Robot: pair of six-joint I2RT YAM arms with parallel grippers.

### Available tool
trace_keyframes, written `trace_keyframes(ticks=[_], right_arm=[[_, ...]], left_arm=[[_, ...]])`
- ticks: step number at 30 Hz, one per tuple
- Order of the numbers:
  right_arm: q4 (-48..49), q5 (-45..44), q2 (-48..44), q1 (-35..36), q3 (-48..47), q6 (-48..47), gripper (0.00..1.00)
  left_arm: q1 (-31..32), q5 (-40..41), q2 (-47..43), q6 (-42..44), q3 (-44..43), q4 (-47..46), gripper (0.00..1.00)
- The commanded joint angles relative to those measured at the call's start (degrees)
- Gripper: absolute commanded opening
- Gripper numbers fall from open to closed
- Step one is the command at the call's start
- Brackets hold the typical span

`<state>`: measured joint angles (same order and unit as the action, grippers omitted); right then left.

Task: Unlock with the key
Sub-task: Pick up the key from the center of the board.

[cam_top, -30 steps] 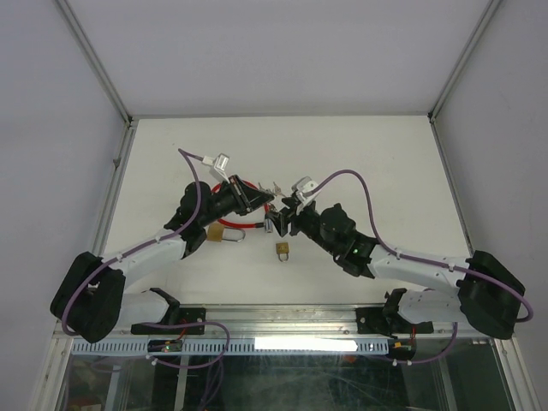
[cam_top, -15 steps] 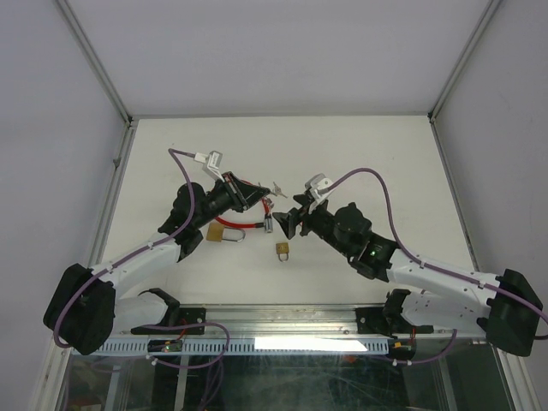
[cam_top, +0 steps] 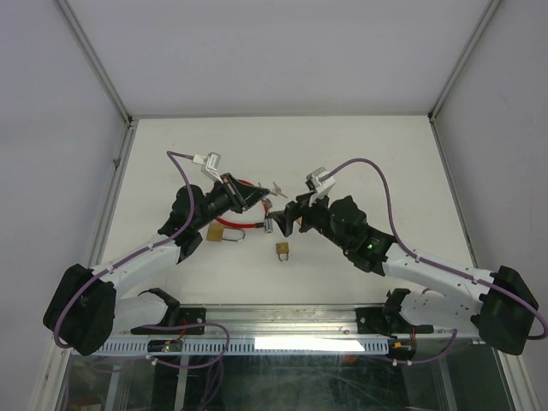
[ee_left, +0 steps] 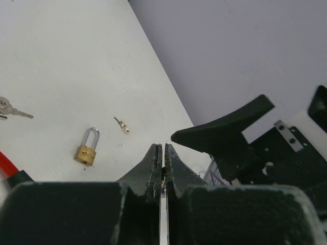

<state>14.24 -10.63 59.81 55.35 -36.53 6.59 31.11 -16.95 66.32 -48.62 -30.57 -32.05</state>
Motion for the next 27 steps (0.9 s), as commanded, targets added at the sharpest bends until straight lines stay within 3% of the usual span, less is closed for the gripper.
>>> trace_keyframes(ticks=[1,11,19,27], right_arm=[[6.09,7.51,1.88,-3.5,-1.6,19.65,0.94],[22.45,21.32,3.59,-10.94,3.57,29.96,0.89],[28.11,23.93,5.05,-11.93,5.03,32.71,0.85],[31.79,26.63,6.5,-12.11,5.83,33.5,0.72]], left_arm=[[-1.57,-4.24,0.91,-2.72,1.06,-8.59,0.0],[-3.52,-9.56,3.02,-7.63,1.93,-13.91,0.0],[-3.52,-12.8,3.2,-10.06,1.86,-16.95,0.0],[-3.52,-13.11,3.06,-11.67,1.8,-18.63,0.0]])
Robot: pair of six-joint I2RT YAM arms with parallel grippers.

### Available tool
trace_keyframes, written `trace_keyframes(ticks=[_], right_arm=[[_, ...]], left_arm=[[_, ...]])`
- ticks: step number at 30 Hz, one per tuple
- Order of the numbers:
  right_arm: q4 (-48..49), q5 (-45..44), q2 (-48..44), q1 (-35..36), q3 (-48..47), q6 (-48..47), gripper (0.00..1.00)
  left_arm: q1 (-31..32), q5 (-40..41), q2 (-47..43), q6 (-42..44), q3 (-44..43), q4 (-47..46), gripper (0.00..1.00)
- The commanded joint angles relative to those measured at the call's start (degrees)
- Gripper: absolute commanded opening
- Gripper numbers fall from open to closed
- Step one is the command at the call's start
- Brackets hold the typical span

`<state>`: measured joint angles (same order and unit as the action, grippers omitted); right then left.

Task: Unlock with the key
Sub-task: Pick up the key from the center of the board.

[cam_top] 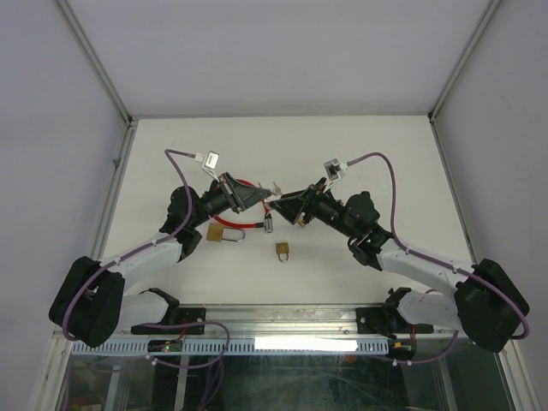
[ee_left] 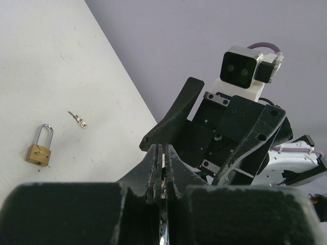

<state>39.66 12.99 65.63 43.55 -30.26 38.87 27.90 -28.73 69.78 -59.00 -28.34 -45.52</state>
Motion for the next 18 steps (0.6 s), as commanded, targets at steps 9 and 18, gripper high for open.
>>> trace_keyframes(ticks=[9,18], right_arm=[[11.98,5.92,3.49,-0.26,0.39,3.39,0.58],[17.61,7.92,6.4,-0.3,0.08,6.1,0.43]], left_arm=[[-0.3,-1.3,-1.2,-2.55,-0.23,-6.46,0.0],[-0.22,-1.5,-1.4,-3.21,0.03,-7.45,0.0]])
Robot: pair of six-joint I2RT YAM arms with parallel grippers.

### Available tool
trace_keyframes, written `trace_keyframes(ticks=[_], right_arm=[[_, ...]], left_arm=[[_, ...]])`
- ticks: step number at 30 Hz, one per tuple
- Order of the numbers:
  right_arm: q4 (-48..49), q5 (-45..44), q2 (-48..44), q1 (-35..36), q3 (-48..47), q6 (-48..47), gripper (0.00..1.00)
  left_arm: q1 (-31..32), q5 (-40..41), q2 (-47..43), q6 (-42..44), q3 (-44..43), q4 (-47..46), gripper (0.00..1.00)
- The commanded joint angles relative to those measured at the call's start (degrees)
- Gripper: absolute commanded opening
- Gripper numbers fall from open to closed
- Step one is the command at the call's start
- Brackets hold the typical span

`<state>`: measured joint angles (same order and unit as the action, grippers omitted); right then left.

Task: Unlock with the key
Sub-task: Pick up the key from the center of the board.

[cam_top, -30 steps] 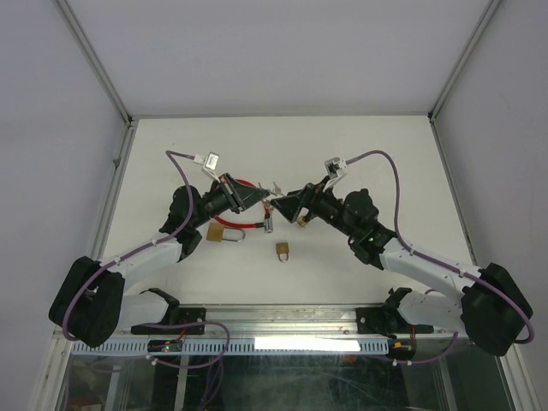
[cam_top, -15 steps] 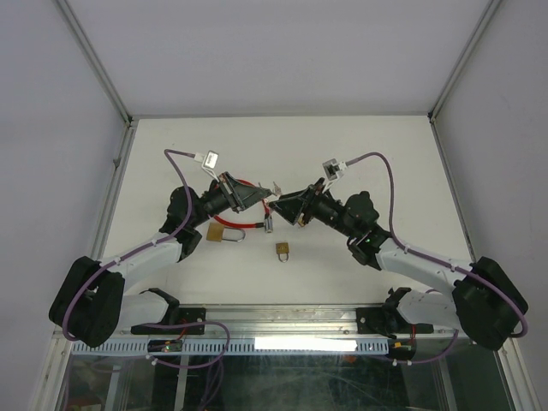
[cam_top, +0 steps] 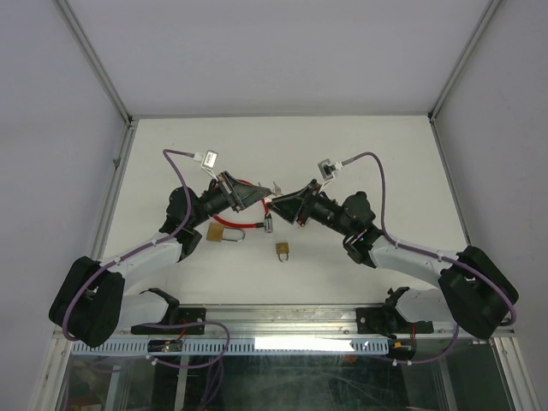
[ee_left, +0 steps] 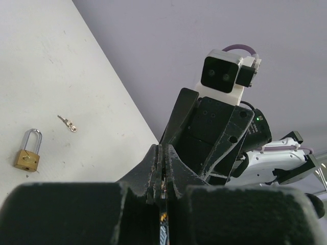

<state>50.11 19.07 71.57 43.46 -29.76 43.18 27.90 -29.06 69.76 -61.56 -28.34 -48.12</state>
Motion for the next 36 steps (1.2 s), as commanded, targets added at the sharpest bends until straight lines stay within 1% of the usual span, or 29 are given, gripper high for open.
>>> trace_keyframes(ticks=[1,8,12,15,19,22,28,29,30,31,32,34,36], right_arm=[[7.62,2.12,0.64,-0.22,-0.46,2.08,0.41],[9.18,3.11,1.74,-0.22,-0.59,3.14,0.28],[10.45,3.25,2.53,-0.2,-0.5,3.69,0.16],[11.17,3.51,3.26,-0.21,-0.61,3.99,0.0],[11.18,3.47,3.45,-0.22,-0.64,4.04,0.0],[10.2,2.75,2.78,-0.22,-0.17,3.75,0.0],[8.7,-0.51,0.57,-0.18,1.85,3.51,0.0],[8.12,-1.11,0.06,-0.21,2.12,3.38,0.0],[7.49,-1.61,-0.6,-0.19,2.51,3.2,0.0],[6.68,-2.24,-1.4,-0.22,2.86,2.96,0.0],[5.73,-2.85,-2.22,-0.18,3.18,2.72,0.0],[3.77,-4.07,-3.96,-0.22,3.73,2.17,0.0],[1.45,-5.67,-5.91,-0.22,4.35,1.65,0.0]], left_arm=[[-0.22,-1.16,-1.33,-0.79,0.15,-5.1,0.0],[-0.18,-0.81,-1.38,-1.67,0.71,-6.51,0.0],[-0.06,-0.74,-1.38,-1.9,0.87,-6.87,0.0],[-0.04,-0.5,-1.37,-1.77,1.19,-6.87,0.0],[-0.05,0.43,-1.87,-0.45,1.2,-5.11,0.0],[-0.04,1.55,-3.05,1.96,0.54,-1.16,0.0],[-0.04,6.76,-7.2,6.14,0.34,7.45,0.12],[-0.05,7.46,-7.83,6.63,0.15,9.38,0.29],[-0.06,7.97,-8.34,7.24,-0.2,11.11,0.66],[0.02,8.42,-8.77,8.03,-0.86,13.31,0.78],[0.05,8.81,-9.1,8.8,-1.48,14.93,0.8],[0.2,9.73,-9.85,9.17,-2.23,18.16,0.89],[0.31,10.57,-10.5,10.83,-2.89,20.67,0.92]])
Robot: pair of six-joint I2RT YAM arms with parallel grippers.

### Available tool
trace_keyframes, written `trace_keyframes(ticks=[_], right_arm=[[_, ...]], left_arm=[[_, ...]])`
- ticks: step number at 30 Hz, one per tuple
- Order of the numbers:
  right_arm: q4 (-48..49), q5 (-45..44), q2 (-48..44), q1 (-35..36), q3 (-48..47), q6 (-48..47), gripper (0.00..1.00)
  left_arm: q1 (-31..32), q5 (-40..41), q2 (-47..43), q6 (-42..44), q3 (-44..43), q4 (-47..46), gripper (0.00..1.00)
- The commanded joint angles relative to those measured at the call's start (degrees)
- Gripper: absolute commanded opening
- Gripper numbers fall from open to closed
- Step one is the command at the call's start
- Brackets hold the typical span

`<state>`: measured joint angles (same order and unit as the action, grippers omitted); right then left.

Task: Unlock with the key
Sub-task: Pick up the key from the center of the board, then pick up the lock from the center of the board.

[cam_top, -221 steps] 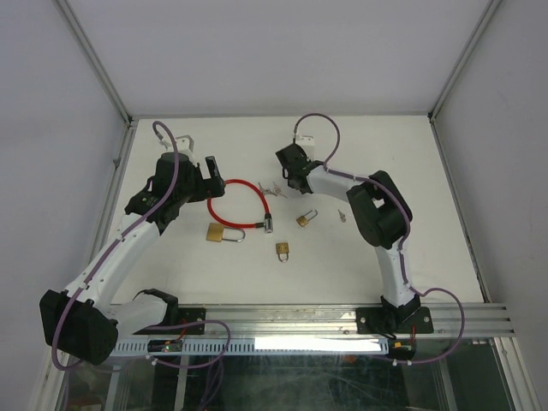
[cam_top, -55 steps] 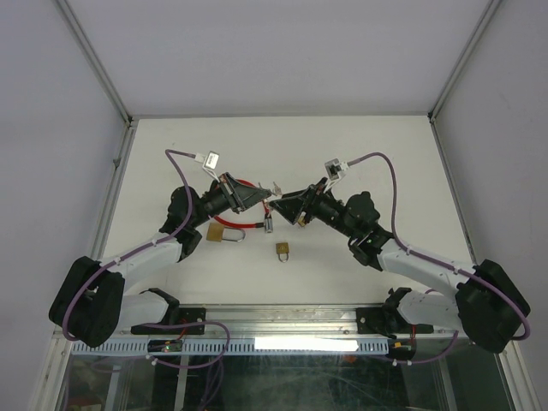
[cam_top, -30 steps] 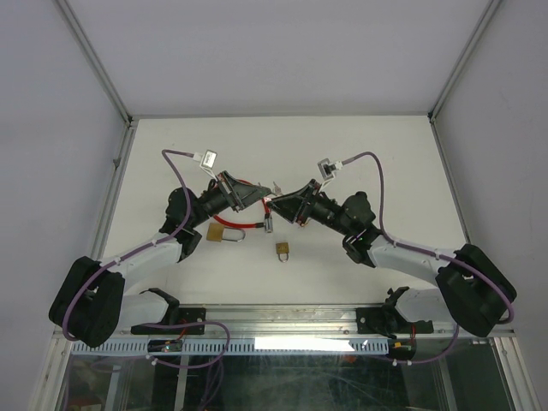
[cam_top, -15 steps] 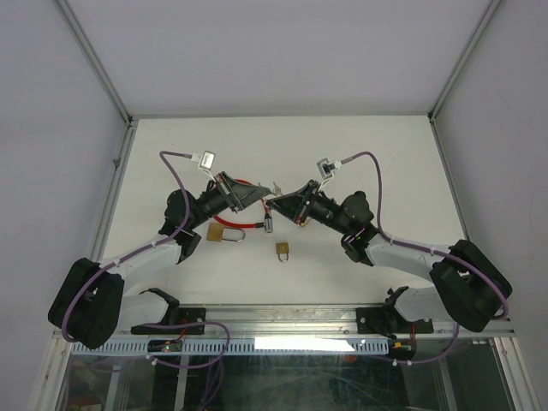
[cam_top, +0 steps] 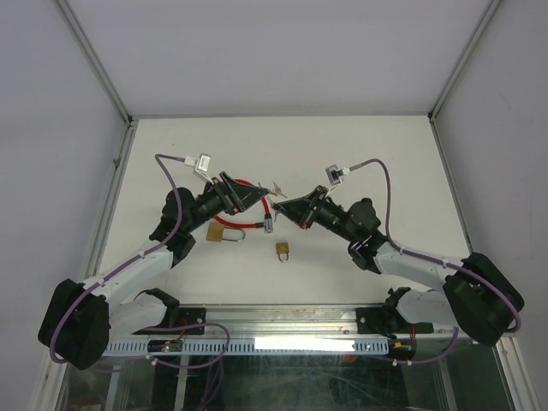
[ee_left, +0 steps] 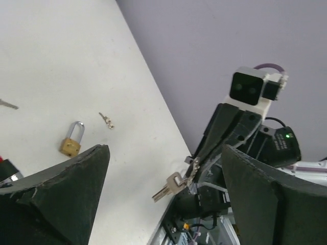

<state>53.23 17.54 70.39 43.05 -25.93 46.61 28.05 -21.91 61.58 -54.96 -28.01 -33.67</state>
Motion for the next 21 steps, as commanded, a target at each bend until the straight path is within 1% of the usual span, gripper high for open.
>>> trace_keyframes(ticks=[1,3,9,14,21], right_arm=[[-2.73,-5.1,-5.75,0.19,0.86,-2.05,0.0],[-4.9,-6.74,-7.54,0.24,1.51,-2.62,0.0],[-10.67,-10.91,-12.59,0.39,3.72,-3.93,0.0],[-13.15,-11.57,-15.5,0.37,5.02,-4.21,0.0],[-16.34,-14.98,-18.21,0.61,5.89,-5.46,0.0]], left_arm=[[0.15,3.71,-2.48,4.51,-3.58,7.55,0.95],[0.24,4.7,-2.63,5.06,-4.88,11.45,0.99],[1.56,9.61,-1.28,8.13,-10.86,27.39,0.99],[3.19,11.37,-0.33,9.22,-12.28,33.21,0.99],[5.54,16.97,2.41,10.87,-15.85,43.08,0.99]])
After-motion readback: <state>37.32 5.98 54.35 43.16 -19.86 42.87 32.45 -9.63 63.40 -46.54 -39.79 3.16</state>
